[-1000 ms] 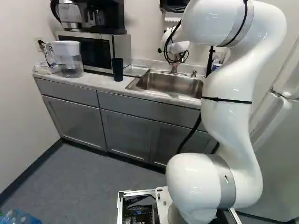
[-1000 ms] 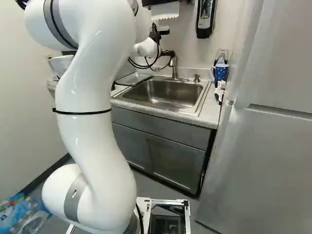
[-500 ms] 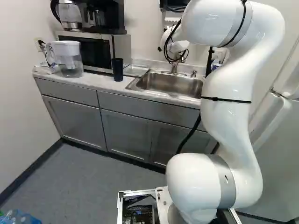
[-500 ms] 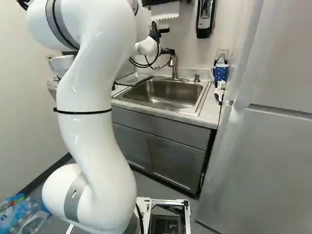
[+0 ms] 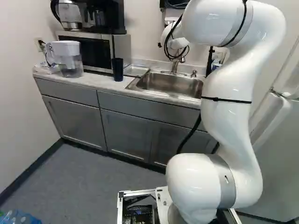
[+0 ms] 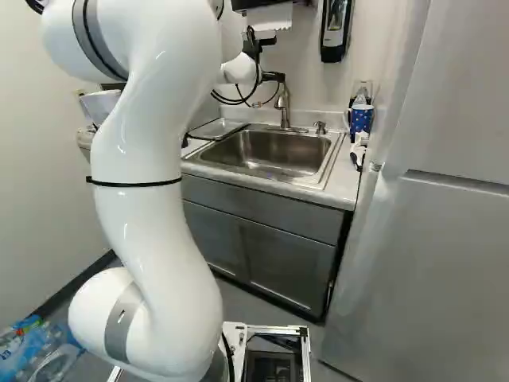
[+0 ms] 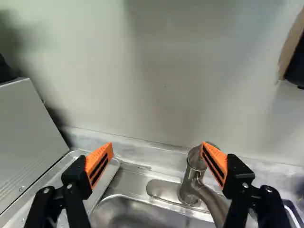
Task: Rinse the cup and place it in the tray
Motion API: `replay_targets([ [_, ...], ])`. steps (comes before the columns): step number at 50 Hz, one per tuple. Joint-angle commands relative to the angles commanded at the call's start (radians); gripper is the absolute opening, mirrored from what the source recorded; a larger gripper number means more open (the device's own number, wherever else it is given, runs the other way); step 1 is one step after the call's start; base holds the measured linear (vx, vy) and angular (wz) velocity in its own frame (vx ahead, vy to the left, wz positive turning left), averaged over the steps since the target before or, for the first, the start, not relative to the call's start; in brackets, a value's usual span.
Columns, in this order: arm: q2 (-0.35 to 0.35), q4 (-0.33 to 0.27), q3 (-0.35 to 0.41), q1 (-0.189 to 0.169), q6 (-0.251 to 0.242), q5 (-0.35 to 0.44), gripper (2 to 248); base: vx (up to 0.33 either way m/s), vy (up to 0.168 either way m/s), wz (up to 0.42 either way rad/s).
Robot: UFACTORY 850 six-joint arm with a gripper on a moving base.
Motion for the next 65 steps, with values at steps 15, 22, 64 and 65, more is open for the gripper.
replay_targets([
  [15,-0.002,0.0,-0.002,0.0,0.0,0.0,247,0.0,0.0,0.0],
  [22,-0.012,0.0,-0.014,0.0,0.0,0.0,247,0.0,0.0,0.0],
  [64,-0.074,0.0,-0.091,-0.003,0.0,0.0,247,0.0,0.0,0.0],
  [65,-0.069,0.0,-0.084,-0.002,0.0,0.0,247,0.0,0.0,0.0],
])
